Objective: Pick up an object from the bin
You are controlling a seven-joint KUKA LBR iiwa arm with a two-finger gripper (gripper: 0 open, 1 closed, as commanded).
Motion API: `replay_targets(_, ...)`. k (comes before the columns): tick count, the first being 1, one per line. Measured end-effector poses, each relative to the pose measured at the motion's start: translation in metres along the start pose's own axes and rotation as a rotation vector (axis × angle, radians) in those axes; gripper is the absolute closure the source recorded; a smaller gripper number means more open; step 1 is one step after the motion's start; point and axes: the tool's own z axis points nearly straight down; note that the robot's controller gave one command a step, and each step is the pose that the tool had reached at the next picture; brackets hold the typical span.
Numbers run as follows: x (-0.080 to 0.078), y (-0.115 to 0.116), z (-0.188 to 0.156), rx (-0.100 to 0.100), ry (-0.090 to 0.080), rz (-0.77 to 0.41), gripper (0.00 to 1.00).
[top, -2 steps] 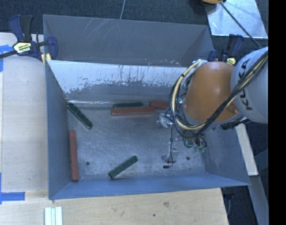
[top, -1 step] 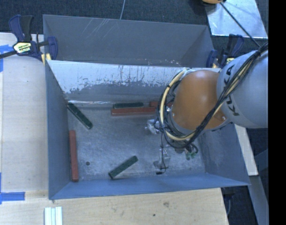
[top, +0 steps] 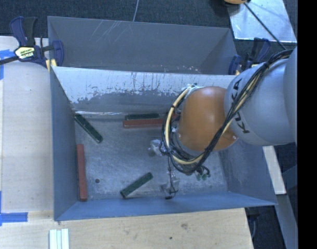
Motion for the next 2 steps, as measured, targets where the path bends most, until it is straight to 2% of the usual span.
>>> replay_targets(1,0.004,0.045,-0.012,0.002,-0.001,0.072,0.0)
replay_targets(2,-0.004,0.052,0.019,0.001,0.001,-0.237,1.0)
